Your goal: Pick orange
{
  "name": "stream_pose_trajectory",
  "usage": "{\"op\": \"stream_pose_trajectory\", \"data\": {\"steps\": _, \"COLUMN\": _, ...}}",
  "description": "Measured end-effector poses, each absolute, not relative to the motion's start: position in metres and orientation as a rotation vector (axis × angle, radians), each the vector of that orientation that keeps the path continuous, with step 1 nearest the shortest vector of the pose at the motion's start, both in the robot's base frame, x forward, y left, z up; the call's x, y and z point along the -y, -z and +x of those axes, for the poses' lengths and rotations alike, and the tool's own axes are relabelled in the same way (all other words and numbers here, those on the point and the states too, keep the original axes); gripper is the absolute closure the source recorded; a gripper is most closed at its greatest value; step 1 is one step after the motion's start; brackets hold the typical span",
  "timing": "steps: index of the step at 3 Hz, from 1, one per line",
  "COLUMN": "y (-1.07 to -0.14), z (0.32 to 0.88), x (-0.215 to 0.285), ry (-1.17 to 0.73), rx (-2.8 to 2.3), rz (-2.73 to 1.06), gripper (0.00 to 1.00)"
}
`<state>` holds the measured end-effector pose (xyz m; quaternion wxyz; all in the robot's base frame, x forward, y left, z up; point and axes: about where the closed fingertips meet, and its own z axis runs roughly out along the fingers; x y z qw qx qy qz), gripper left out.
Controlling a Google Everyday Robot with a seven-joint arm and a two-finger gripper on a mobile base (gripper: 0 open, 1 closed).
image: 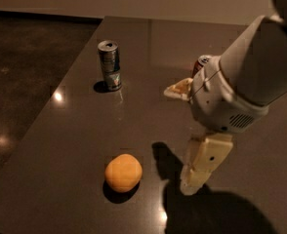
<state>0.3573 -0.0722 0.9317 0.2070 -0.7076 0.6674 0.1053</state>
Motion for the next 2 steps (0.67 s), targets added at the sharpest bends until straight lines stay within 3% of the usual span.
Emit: {"op": "stream_pose_trajectory", "data": {"steps": 2, "y": -0.878, "z": 0.344, "x": 0.029, "ry": -0.343, "rx": -1.84, "rz": -2.016, "gripper": 0.0}}
